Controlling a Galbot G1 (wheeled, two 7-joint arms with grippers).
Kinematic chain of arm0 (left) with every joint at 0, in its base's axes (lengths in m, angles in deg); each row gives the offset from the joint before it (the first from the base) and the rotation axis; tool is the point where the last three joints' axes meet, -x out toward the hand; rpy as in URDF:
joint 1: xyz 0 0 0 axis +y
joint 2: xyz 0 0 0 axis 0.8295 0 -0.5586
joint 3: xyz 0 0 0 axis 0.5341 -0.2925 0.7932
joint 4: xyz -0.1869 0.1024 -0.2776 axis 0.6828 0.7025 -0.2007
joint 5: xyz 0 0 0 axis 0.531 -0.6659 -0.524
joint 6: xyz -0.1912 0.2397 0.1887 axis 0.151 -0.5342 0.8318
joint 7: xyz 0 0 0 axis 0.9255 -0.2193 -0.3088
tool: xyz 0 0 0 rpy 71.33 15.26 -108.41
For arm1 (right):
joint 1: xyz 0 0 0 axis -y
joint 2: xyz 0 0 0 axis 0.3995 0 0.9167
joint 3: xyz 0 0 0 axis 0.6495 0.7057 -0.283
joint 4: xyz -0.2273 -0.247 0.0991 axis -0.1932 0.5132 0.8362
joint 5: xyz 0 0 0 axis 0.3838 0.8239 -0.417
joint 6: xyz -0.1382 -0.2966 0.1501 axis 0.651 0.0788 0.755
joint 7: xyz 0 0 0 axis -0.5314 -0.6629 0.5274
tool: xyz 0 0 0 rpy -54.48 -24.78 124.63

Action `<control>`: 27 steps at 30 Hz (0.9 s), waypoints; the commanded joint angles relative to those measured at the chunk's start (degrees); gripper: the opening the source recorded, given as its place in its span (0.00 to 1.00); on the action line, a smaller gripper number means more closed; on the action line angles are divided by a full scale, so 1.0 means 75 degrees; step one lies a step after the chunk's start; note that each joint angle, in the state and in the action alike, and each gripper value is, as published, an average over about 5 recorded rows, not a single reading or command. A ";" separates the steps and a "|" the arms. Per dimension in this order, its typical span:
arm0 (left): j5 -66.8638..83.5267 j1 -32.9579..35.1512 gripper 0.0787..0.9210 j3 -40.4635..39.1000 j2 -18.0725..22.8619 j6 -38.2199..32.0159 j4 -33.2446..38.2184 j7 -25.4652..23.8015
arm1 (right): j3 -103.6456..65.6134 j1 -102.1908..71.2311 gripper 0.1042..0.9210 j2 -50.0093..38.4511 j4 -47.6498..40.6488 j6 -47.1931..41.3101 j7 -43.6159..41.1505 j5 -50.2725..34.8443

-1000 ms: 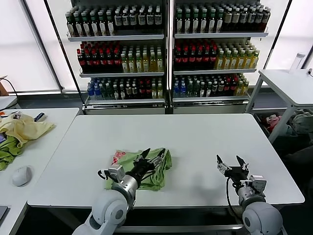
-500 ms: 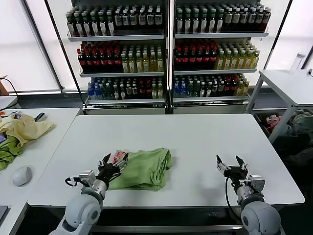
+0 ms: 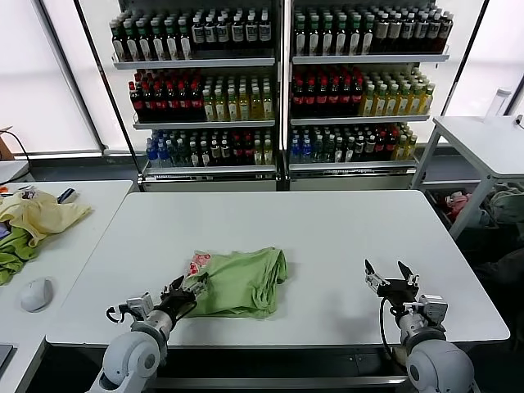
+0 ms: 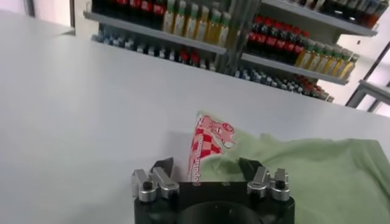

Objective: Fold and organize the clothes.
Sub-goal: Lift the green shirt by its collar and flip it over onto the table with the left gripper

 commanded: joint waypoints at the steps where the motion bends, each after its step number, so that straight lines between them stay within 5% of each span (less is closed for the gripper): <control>1: 0.2378 0.0124 0.64 0.0320 0.0060 0.0481 -0.0019 -0.0249 | -0.0023 -0.0020 0.88 0.0007 0.0060 -0.0004 0.0008 0.0002; 18: 0.4780 -0.0007 0.09 0.1424 0.0522 0.0396 -0.0111 -0.0447 | -0.0102 -0.0165 0.88 0.0012 0.0212 -0.0010 0.0055 -0.0036; 27: 0.5501 0.0049 0.05 0.2867 0.0308 0.0512 0.0172 -0.0158 | -0.0135 -0.0178 0.88 -0.0048 0.0284 -0.0029 0.0082 -0.0134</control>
